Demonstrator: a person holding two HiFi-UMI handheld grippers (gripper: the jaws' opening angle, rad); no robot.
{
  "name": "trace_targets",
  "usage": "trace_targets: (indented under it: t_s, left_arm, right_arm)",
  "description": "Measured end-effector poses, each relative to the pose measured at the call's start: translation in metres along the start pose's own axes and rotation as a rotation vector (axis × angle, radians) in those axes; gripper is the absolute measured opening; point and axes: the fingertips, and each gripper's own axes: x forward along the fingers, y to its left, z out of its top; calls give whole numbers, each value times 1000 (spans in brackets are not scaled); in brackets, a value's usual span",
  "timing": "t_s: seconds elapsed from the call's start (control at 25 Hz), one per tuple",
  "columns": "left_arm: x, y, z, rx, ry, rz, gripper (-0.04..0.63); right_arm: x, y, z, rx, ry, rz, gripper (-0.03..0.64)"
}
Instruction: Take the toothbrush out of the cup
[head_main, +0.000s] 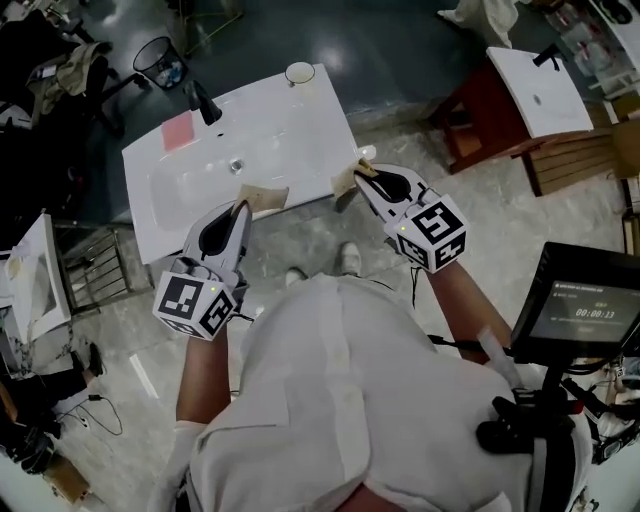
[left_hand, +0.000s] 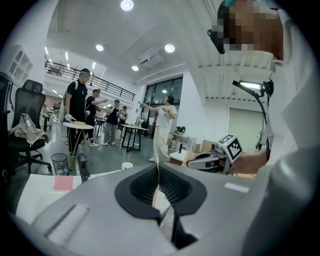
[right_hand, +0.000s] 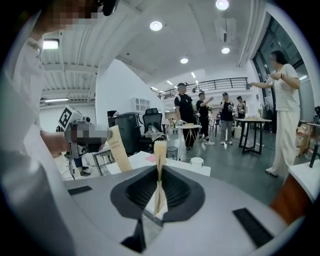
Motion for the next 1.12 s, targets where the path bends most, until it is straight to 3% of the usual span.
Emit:
trace_targets:
  t_s: [1.12]
  left_arm:
    - [-19, 22, -11, -17, 28, -60, 8]
  right_arm:
    - [28, 35, 15, -30, 29, 4, 28]
